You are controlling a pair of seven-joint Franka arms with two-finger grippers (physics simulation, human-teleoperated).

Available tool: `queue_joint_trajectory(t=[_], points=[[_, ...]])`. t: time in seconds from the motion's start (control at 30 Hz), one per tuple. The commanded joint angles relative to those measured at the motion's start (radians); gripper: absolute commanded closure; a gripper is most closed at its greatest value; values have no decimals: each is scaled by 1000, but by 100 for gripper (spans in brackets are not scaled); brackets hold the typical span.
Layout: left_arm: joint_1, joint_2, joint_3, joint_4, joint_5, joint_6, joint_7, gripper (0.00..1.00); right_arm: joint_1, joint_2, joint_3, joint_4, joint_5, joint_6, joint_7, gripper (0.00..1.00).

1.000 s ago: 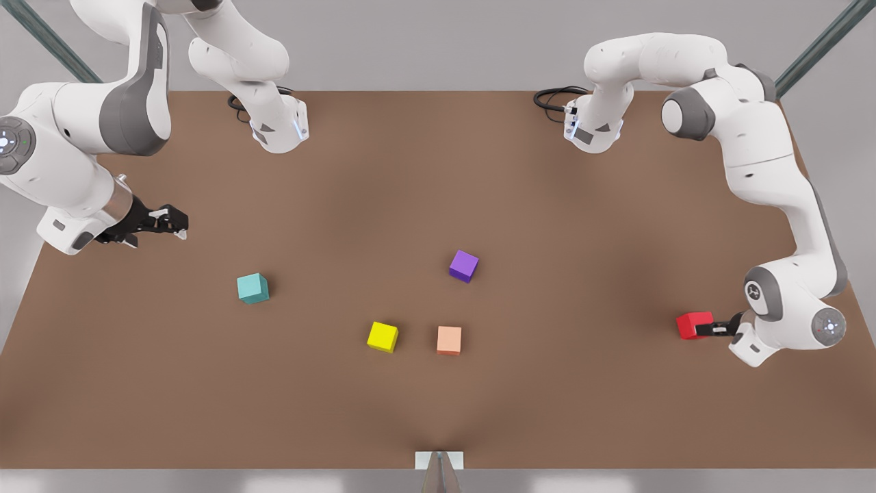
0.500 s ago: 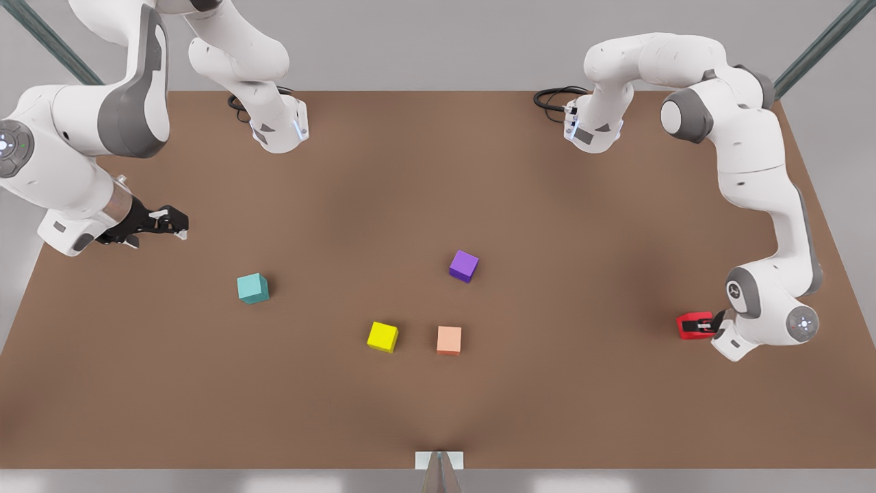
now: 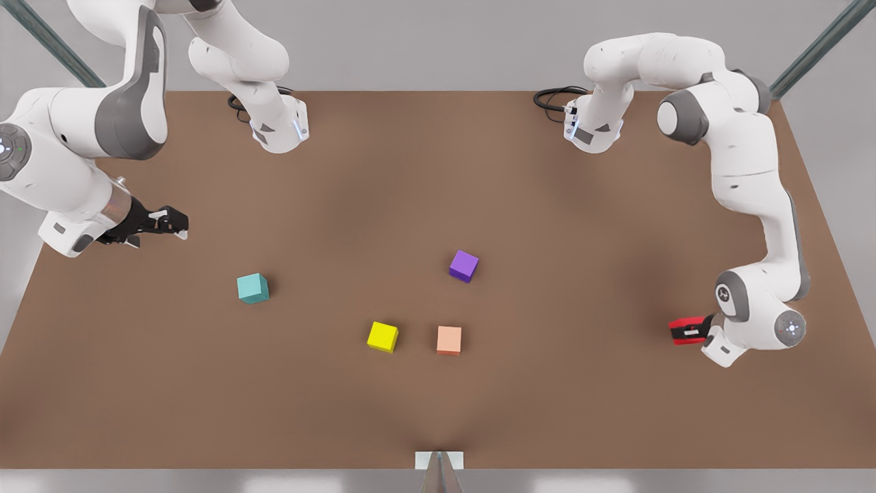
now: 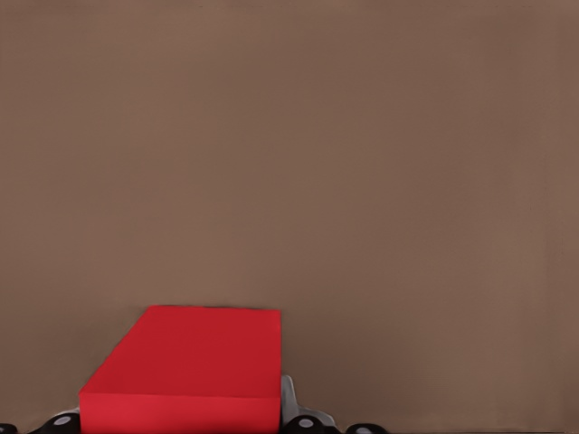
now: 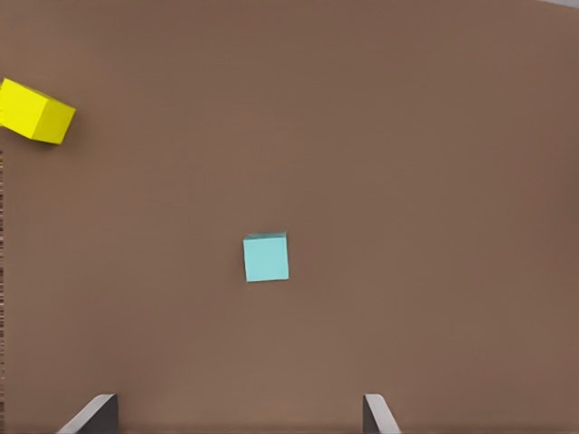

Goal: Pick up red wooden cube and pass to hand red wooden cube and place in blue wooden cube

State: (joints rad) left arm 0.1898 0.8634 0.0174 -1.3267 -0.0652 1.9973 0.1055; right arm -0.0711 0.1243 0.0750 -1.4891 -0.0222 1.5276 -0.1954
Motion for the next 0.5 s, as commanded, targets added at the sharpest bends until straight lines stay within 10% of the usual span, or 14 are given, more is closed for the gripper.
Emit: queue_joint_trajectory(t=[0.0,0.2,0.47], points=[[-1,-12,-42,43,-60,-152,-287,35,-1,0,0,0,8,-1,-4,0],[-6,-43,-591,175,-346,-473,-698,35,-36,239,3,-6,721,-262,-472,0],[-116,129,-741,176,-804,9,-204,35,77,584,14,30,1297,-196,-1186,0]])
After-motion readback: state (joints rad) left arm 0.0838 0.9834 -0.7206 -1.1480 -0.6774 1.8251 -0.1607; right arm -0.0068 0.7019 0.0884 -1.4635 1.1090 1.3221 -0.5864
